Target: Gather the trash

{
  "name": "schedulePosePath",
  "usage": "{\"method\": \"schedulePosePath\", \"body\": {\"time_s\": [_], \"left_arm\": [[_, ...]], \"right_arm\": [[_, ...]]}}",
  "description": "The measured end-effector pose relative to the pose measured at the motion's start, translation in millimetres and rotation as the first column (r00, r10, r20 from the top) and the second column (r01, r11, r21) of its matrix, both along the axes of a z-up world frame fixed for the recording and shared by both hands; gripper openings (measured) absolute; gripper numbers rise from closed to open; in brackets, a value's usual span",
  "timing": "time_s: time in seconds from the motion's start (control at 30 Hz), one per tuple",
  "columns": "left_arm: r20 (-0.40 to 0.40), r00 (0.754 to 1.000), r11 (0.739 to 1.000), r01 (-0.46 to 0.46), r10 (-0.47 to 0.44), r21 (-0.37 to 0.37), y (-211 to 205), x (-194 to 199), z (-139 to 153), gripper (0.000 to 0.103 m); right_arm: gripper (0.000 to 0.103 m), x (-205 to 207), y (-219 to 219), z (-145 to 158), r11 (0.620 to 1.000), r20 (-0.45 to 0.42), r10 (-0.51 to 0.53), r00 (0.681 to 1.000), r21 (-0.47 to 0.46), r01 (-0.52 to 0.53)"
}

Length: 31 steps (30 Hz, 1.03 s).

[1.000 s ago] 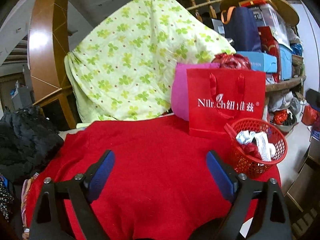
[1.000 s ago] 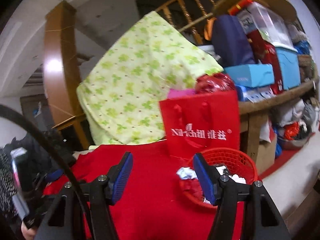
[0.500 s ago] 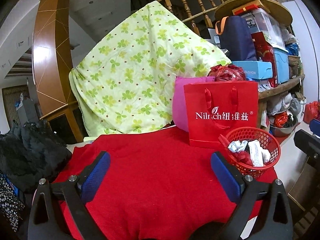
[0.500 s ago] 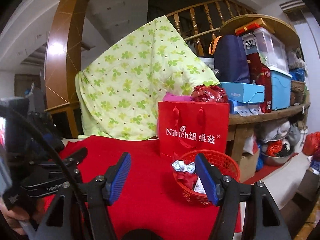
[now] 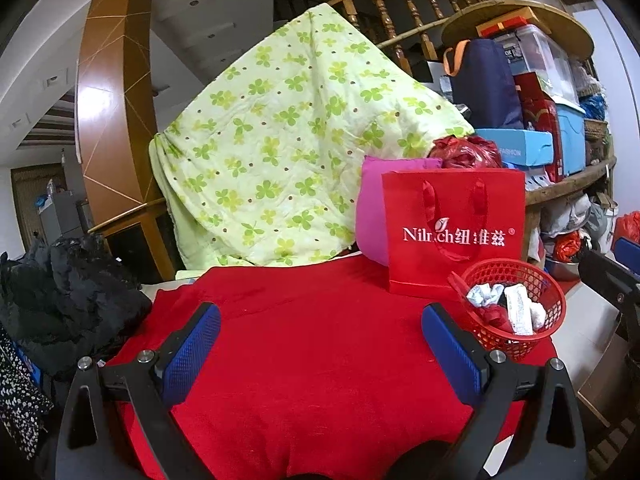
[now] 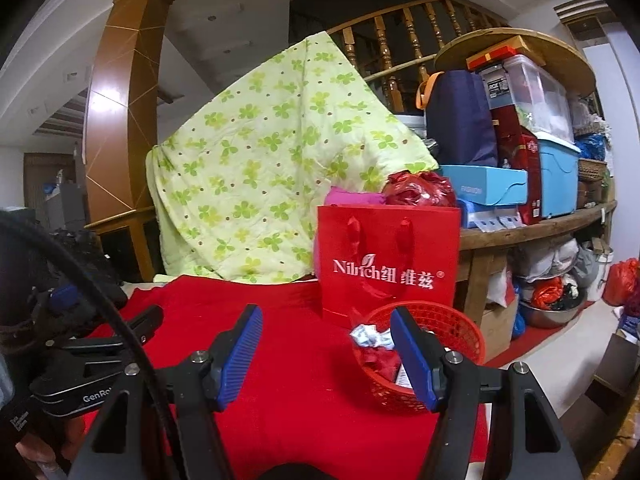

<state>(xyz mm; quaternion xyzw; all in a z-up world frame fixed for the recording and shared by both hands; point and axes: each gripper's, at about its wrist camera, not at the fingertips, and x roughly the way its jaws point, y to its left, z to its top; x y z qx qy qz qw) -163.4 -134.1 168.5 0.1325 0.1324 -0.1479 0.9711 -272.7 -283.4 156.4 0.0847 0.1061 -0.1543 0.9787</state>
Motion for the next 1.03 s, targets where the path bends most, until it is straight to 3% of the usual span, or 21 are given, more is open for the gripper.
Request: {"method": "schedulePosePath", "body": {"time_s": [0.7, 1.03], "left_arm": [[-0.011, 1.0, 1.0, -0.023, 0.023, -0.021, 25, 6, -3, 0.1], [-0.054, 0.999, 0.999, -0.008, 0.006, -0.042, 31, 38, -15, 0.1]], "right_arm": [[0.071, 15, 28, 4, 0.999, 0.003, 0.031, 1.0, -0.006, -0.031], [0.075, 54, 23, -8, 0.999, -0.034, 0.027, 0.999, 0.025, -0.027]]}}
